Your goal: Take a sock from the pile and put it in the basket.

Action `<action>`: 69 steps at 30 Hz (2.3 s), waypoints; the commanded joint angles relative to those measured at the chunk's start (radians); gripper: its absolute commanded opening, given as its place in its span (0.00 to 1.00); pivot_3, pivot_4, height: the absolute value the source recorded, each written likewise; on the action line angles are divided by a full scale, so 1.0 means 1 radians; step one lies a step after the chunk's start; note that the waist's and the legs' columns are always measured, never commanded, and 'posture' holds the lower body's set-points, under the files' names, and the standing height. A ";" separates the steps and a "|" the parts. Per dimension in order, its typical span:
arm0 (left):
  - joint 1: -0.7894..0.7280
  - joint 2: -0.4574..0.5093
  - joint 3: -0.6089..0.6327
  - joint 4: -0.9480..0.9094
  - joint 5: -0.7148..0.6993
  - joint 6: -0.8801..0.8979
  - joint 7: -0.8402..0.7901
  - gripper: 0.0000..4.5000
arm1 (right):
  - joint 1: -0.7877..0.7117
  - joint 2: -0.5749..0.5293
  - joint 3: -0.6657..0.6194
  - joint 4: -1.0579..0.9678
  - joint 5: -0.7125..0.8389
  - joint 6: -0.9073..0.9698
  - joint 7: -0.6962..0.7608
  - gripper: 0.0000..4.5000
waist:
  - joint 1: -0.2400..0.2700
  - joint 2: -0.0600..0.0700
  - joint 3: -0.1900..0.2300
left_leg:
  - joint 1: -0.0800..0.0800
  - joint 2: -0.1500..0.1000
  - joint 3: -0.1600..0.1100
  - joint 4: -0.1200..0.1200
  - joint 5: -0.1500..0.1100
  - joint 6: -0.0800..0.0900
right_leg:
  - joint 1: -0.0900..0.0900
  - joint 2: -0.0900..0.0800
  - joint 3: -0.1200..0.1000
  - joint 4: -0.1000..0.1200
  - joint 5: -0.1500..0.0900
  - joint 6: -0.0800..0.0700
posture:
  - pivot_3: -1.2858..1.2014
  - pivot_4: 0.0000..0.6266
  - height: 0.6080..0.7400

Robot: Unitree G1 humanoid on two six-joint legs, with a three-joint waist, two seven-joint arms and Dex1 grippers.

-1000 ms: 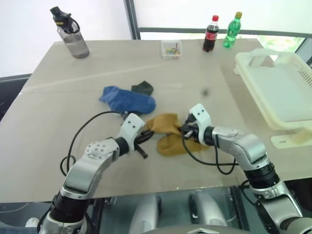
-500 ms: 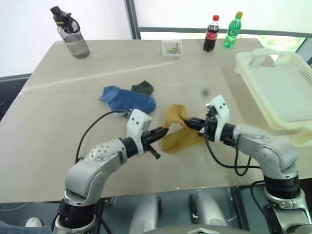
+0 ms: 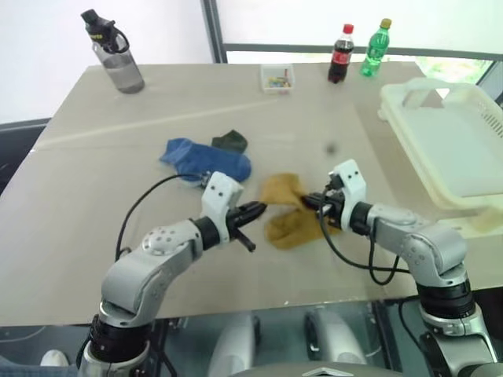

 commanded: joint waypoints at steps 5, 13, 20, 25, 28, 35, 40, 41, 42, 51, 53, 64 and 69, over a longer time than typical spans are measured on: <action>0.006 0.003 -0.009 -0.022 0.013 -0.044 -0.007 0.00 | -0.011 0.025 -0.013 0.007 -0.018 -0.067 0.004 0.67 | -0.001 0.000 0.000 | 0.000 0.000 0.000 0.000 0.000 0.000 | 0.000 0.000 0.000 0.000 0.000 0.000 | 0.52 0.24 1.00; 0.046 0.011 -0.022 -0.046 0.004 -0.048 -0.023 0.00 | -0.009 0.014 -0.016 -0.010 -0.002 -0.048 0.011 0.98 | 0.000 0.000 0.000 | 0.000 0.000 0.000 0.000 0.000 0.000 | 0.000 0.000 0.000 0.000 0.000 0.000 | 0.52 0.24 1.00; 0.054 0.021 -0.021 -0.018 0.032 -0.076 -0.021 0.00 | -0.047 0.028 0.092 0.089 -0.087 -0.113 0.033 0.98 | -0.003 0.000 0.000 | 0.001 0.000 0.000 -0.001 0.000 0.000 | 0.000 0.000 0.000 0.000 0.000 0.000 | 0.52 0.24 1.00; 0.060 0.022 -0.020 -0.021 0.037 -0.079 -0.018 0.00 | -0.085 0.044 0.126 0.160 -0.126 -0.157 0.058 0.98 | -0.002 0.000 0.000 | 0.000 0.000 0.000 -0.001 0.000 0.000 | 0.000 0.000 0.000 0.000 0.000 0.000 | 0.52 0.24 1.00; 0.064 0.021 -0.015 -0.023 0.042 -0.079 -0.014 0.00 | -0.090 0.042 0.138 0.183 -0.147 -0.158 0.068 0.81 | -0.001 0.000 0.000 | 0.000 0.000 0.000 -0.001 0.000 0.000 | 0.000 0.000 0.000 0.000 0.000 0.000 | 0.52 0.24 1.00; 0.074 0.022 -0.009 -0.030 0.041 -0.080 -0.011 0.00 | -0.081 0.039 0.133 0.156 -0.152 -0.149 0.094 0.04 | -0.001 0.000 0.000 | 0.000 0.000 0.000 -0.001 0.000 0.000 | 0.000 0.000 0.000 0.000 0.000 0.000 | 0.52 0.24 1.00; 0.082 0.027 -0.006 -0.037 0.029 -0.069 -0.017 0.00 | -0.079 0.041 0.105 0.130 -0.138 -0.146 0.103 0.04 | -0.001 0.000 0.000 | 0.000 0.000 0.000 -0.001 0.000 0.000 | 0.000 0.000 0.000 0.000 0.000 0.000 | 0.52 0.24 1.00; 0.083 0.029 -0.006 -0.039 0.027 -0.070 -0.019 0.00 | -0.079 0.039 0.097 0.123 -0.136 -0.146 0.102 0.04 | -0.001 0.000 0.000 | 0.000 0.000 0.000 -0.001 0.000 0.000 | 0.000 0.000 0.000 0.000 0.000 0.000 | 0.52 0.24 1.00; 0.084 0.032 -0.006 -0.047 0.022 -0.074 -0.026 0.00 | -0.079 0.032 0.085 0.105 -0.130 -0.140 0.102 0.04 | -0.001 0.000 0.000 | 0.000 0.000 0.000 -0.001 0.000 0.000 | 0.000 0.000 0.000 0.000 0.000 0.000 | 0.52 0.24 1.00; 0.095 -0.012 0.040 -0.135 -0.146 -0.010 -0.030 0.00 | -0.053 -0.037 -0.046 -0.125 -0.013 0.001 0.091 0.04 | 0.001 0.001 0.001 | 0.000 0.001 0.000 -0.001 0.000 0.000 | 0.000 -0.001 0.000 0.000 0.000 0.000 | 0.52 0.24 1.00; 0.100 -0.007 0.050 -0.153 -0.181 0.029 -0.015 0.00 | -0.044 -0.058 -0.069 -0.170 0.013 0.047 0.083 0.04 | 0.001 0.001 0.001 | 0.000 0.001 -0.001 -0.001 0.000 0.000 | 0.000 -0.001 0.000 -0.001 0.000 0.000 | 0.52 0.24 1.00; 0.113 0.083 -0.031 -0.262 -0.141 0.074 0.058 0.00 | 0.050 -0.131 -0.176 -0.288 0.100 0.253 0.022 0.04 | 0.001 0.001 0.001 | 0.000 0.000 0.000 -0.001 0.000 0.000 | 0.000 -0.001 0.000 -0.001 -0.002 -0.002 | 0.52 0.24 1.00; 0.144 0.101 -0.060 -0.332 -0.068 0.053 0.126 0.00 | 0.080 -0.144 -0.193 -0.305 0.119 0.282 0.006 0.04 | -0.002 0.001 0.001 | 0.000 0.000 0.000 -0.001 0.000 0.000 | 0.000 -0.001 0.000 -0.001 -0.003 -0.002 | 0.52 0.24 1.00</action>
